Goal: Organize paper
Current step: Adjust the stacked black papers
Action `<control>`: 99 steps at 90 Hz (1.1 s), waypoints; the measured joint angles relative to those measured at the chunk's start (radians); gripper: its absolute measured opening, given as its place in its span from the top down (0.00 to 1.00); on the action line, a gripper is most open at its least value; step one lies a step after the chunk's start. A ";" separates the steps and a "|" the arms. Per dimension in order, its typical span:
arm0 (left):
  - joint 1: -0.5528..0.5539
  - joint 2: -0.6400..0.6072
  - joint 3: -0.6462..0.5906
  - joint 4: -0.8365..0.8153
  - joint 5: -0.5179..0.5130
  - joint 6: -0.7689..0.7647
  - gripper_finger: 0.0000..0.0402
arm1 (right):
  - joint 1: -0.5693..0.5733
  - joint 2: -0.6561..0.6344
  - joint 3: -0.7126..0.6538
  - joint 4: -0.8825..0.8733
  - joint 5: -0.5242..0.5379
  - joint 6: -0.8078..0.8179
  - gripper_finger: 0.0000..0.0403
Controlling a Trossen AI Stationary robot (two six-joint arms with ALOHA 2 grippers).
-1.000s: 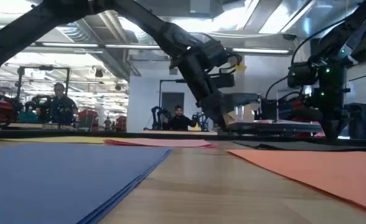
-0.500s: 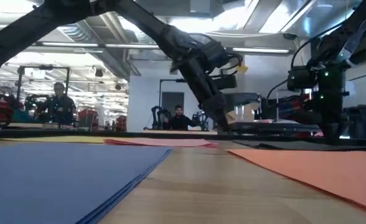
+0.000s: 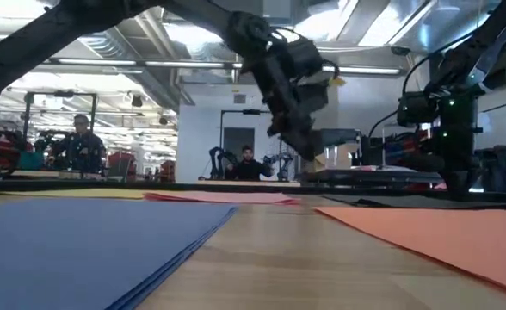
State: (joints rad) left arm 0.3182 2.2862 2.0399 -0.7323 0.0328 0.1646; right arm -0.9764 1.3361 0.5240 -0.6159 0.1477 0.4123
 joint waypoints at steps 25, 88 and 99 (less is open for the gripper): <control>-0.047 0.046 -0.003 0.021 -0.055 0.348 1.00 | 0.000 0.000 0.000 0.000 -0.021 -0.048 1.00; -0.088 0.133 -0.003 0.094 -0.148 0.822 1.00 | 0.001 0.001 0.000 0.012 -0.088 -0.081 1.00; -0.105 0.166 -0.003 0.072 -0.156 0.917 1.00 | 0.001 0.001 0.000 0.013 -0.100 -0.094 1.00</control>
State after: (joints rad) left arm 0.2135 2.4524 2.0369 -0.6608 -0.1228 1.0815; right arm -0.9752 1.3369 0.5236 -0.6029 0.0478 0.3182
